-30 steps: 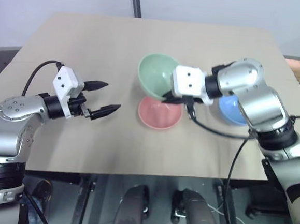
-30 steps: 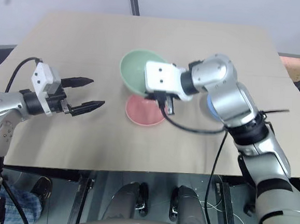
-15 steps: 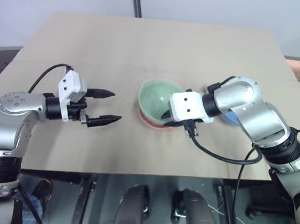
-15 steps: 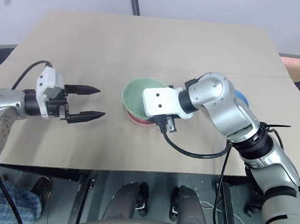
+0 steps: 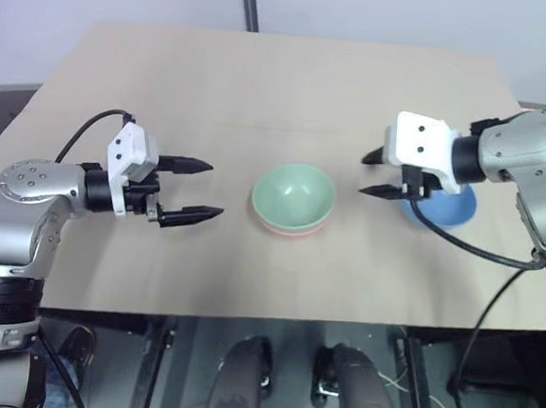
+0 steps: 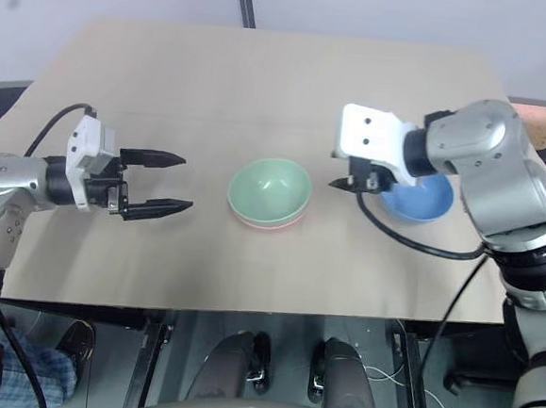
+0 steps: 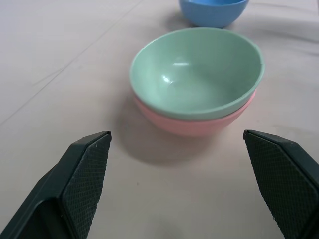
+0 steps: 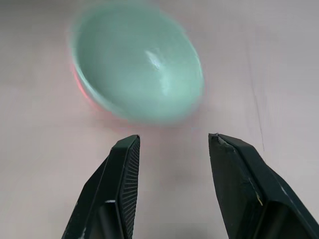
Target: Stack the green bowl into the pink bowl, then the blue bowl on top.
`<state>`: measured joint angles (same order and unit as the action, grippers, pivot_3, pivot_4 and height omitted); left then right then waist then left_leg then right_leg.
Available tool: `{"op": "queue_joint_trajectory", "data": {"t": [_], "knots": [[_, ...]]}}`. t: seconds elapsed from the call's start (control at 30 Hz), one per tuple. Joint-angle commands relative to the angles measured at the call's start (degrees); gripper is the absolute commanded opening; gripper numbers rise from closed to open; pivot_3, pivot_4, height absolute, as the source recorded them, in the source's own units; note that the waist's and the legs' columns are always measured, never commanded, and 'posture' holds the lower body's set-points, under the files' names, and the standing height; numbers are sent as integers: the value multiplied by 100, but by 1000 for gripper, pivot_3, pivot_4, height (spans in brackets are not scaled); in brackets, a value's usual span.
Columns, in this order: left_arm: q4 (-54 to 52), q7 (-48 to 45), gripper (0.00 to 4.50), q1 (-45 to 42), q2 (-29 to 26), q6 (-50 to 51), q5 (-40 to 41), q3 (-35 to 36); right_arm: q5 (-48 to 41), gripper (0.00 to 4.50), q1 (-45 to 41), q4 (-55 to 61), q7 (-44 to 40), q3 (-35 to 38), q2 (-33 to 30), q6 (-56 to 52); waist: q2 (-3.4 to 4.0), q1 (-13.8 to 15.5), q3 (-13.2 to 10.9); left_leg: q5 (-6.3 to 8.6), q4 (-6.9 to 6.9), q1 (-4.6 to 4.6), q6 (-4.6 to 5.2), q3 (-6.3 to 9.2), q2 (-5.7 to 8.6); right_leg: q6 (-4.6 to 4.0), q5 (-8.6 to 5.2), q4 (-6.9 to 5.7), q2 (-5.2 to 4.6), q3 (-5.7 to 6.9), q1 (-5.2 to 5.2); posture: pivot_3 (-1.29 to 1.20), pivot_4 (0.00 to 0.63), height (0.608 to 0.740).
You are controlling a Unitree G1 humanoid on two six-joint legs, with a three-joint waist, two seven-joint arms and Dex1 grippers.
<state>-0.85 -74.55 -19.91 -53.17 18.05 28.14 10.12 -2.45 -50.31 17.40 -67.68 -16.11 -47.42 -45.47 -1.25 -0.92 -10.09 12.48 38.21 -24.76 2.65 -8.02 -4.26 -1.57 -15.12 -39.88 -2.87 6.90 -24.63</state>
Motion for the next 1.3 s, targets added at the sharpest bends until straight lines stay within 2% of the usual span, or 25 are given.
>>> {"op": "queue_joint_trajectory", "data": {"t": [0.03,0.2,0.33,0.5,0.83,0.93,1.0,1.07,1.3], "knots": [[98,-118,4500,-121,62,-234,62,72,44,2429,274,389,672,487,-119,-1129,1,2,-1,0,0,-1,0,-1,0,0,0,-1,0,0,-2,0,150,740],[429,-160,4500,-618,365,-167,314,95,-42,2429,1360,1155,1443,790,-161,-2504,-1,53,1,0,1,-9,1,5,3,1,0,4,-3,3,0,0,150,740],[762,-232,4500,-1020,508,-231,267,32,-236,2429,1599,1421,1834,979,-80,-3141,-1,26,-1,1,4,-8,2,4,5,6,-2,4,-3,1,-1,0,150,740],[977,-377,4500,-1276,615,-356,205,-60,-395,2429,1808,1450,2191,1035,-142,-3242,-1,12,0,0,2,-3,1,4,0,7,-3,3,7,-2,0,0,150,740],[999,-427,4500,-1438,690,-308,248,-72,-479,2429,2257,932,2622,765,-271,-2595,-3,22,0,0,2,-5,1,4,3,7,-3,4,6,-3,1,0,150,740],[1003,-449,4500,-1436,655,-306,248,-37,-479,1671,2303,796,2679,687,-289,-2346,-3,17,0,0,2,-5,1,2,3,7,-3,5,6,-5,0,0,150,740],[997,-457,4500,-1404,623,-317,236,-17,-503,621,2308,768,2681,643,-301,-2258,-3,16,0,0,2,-4,1,2,2,7,-3,4,7,-5,0,0,150,740],[978,-457,4500,-1356,604,-323,238,11,-533,129,2302,758,2677,605,-299,-2209,-9,17,4,0,3,-4,1,2,2,7,-3,4,8,-5,1,0,150,740],[905,-438,4500,-1212,567,-325,254,63,-599,129,2055,804,2589,464,-371,-2074,-10,8,5,0,3,-2,1,2,1,7,-3,4,8,-6,2,0,150,740]]}}
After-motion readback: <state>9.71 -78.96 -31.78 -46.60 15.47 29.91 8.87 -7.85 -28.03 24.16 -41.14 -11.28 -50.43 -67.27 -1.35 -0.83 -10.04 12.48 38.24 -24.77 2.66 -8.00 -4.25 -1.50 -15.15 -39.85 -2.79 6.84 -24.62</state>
